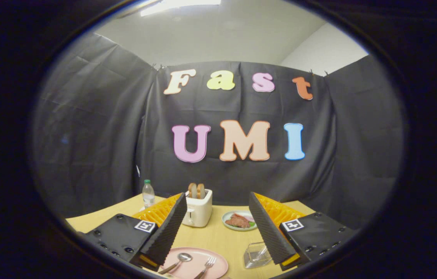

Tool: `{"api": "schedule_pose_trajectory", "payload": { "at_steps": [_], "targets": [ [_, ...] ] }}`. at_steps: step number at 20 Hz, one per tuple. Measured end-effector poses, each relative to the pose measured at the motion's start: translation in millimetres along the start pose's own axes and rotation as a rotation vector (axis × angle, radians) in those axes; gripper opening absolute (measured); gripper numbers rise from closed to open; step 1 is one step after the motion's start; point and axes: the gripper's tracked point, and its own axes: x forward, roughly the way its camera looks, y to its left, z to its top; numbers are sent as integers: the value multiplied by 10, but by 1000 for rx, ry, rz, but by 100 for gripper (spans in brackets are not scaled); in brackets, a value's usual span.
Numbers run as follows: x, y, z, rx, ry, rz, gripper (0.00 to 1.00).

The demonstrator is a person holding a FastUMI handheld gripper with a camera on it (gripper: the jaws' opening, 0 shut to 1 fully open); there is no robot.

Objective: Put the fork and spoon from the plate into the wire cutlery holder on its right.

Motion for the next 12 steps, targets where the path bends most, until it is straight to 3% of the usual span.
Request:
{"api": "schedule_pose_trajectory", "payload": {
  "at_steps": [12],
  "targets": [
    [-41, 334, -1543, -60, 407, 111, 100]
  ]
}}
